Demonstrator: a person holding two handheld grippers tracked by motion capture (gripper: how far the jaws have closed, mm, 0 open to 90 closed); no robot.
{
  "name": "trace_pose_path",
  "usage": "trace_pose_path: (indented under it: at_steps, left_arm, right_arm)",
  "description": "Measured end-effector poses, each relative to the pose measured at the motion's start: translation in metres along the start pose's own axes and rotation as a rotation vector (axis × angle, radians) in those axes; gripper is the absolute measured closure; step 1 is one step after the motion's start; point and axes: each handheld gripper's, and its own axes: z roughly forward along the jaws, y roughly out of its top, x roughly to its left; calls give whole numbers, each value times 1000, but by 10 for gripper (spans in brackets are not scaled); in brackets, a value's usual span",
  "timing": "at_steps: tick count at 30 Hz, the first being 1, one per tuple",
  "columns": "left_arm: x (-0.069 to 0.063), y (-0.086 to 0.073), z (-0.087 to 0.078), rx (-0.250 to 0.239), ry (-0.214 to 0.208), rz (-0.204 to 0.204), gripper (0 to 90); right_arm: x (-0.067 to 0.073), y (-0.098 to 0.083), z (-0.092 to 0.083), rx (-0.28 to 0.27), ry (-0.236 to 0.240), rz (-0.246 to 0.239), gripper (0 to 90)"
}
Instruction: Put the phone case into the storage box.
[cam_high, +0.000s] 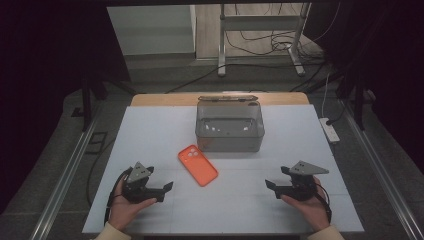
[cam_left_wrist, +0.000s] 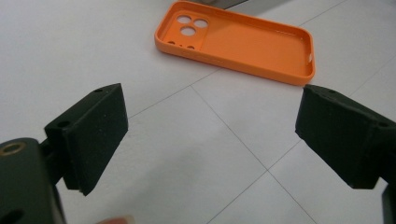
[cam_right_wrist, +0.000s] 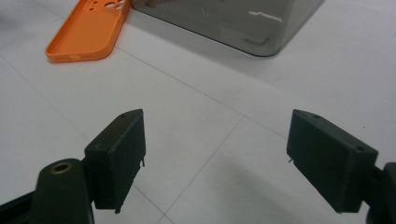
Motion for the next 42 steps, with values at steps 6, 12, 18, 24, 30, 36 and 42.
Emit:
trace_pose_path:
  at_steps: [6, 12, 18, 24, 30, 36, 42]
  left_arm:
    - [-2, 1, -1, -4, -7, -3, 99]
    - [-2, 1, 0, 2, -8, 1, 99]
    - [-3, 1, 1, 3, -4, 5, 99]
    - [-3, 2, -1, -10, -25, -5, 99]
    - [-1, 2, 3, 0, -38, -21, 98]
    - [1, 2, 3, 0, -30, -26, 98]
    - [-1, 5, 4, -8, -18, -22, 98]
  right_arm:
    - [2, 4, -1, -10, 1, 3, 209]
    - [4, 7, 1, -10, 6, -4, 211]
    - [5, 8, 4, -2, 5, -18, 209]
    - [0, 6, 3, -3, 7, -7, 211]
    - [-7, 4, 3, 3, -2, 2, 213]
    - [-4, 6, 6, 9, 3, -15, 209]
    - [-4, 9, 9, 9, 13, -21, 209]
